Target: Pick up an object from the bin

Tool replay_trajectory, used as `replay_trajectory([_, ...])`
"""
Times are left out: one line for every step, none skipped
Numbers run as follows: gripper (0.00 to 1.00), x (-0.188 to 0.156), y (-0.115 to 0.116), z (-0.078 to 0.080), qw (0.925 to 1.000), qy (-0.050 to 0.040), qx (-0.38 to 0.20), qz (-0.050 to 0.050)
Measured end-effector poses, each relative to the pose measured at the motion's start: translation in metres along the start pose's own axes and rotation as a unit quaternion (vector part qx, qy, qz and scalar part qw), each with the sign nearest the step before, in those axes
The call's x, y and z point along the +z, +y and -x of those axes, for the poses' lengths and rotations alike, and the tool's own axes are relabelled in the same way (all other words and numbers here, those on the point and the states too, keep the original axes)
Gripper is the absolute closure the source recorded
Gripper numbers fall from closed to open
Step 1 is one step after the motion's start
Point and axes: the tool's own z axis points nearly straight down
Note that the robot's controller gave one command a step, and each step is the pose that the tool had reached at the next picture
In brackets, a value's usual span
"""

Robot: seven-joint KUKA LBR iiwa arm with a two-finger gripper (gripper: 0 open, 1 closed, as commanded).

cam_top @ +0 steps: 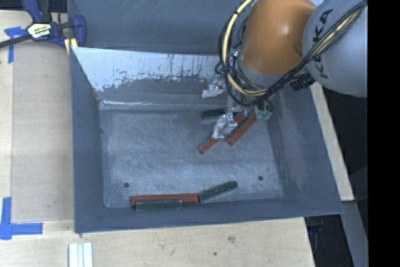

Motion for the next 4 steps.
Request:
replay_trajectory([0.00,0.021,-0.042,0.014,0.9930,0.0024,0.118,0.000])
replay_trajectory([0.00,0.043,-0.043,0.024,0.9991,0.0031,-0.043,0.000])
replay_trajectory([0.00,0.085,-0.048,0.022,0.9979,0.0024,-0.065,0.001])
replay_trajectory([1.00,0.098,-0.053,0.032,0.9985,-0.0057,-0.054,-0.001])
